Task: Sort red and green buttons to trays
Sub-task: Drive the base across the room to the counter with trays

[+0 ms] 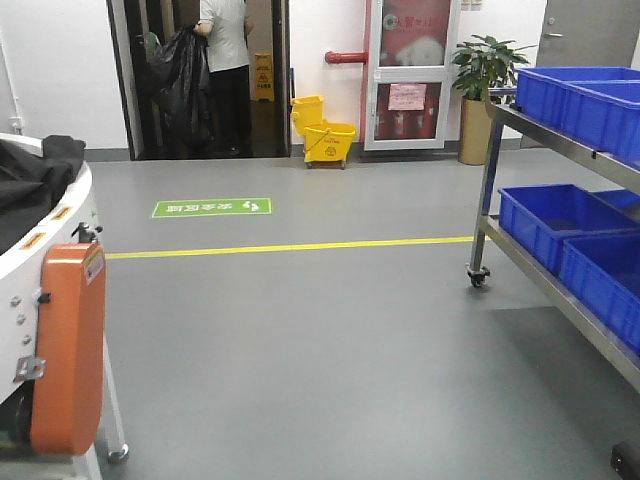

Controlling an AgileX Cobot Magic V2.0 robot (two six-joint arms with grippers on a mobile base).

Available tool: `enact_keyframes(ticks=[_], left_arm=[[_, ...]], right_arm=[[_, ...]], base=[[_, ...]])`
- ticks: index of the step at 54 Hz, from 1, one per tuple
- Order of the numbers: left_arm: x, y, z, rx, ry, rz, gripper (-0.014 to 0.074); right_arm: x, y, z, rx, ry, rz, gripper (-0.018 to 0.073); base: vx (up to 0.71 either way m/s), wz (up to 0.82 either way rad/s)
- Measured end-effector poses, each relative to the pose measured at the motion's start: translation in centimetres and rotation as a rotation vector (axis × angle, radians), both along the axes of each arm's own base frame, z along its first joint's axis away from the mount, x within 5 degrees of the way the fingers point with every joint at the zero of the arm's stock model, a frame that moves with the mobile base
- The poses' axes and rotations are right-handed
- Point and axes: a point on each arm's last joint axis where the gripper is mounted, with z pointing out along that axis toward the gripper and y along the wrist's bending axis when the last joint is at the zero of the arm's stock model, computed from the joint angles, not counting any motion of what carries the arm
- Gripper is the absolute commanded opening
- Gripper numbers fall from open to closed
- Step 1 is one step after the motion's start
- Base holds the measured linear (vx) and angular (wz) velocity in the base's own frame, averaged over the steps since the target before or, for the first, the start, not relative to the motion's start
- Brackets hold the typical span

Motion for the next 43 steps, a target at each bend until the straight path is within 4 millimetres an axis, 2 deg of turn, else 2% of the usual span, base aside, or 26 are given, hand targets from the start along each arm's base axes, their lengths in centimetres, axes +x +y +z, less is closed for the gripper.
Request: enact_keyframes(ticks=[43], left_arm=[[0.0, 0.0, 0.01, 0.0, -0.001, 0.0, 0.0004]], right_arm=[[0.01, 0.01, -0.04, 0.0, 0.002, 0.001, -0.0009]], base=[[0.58, 0.0]])
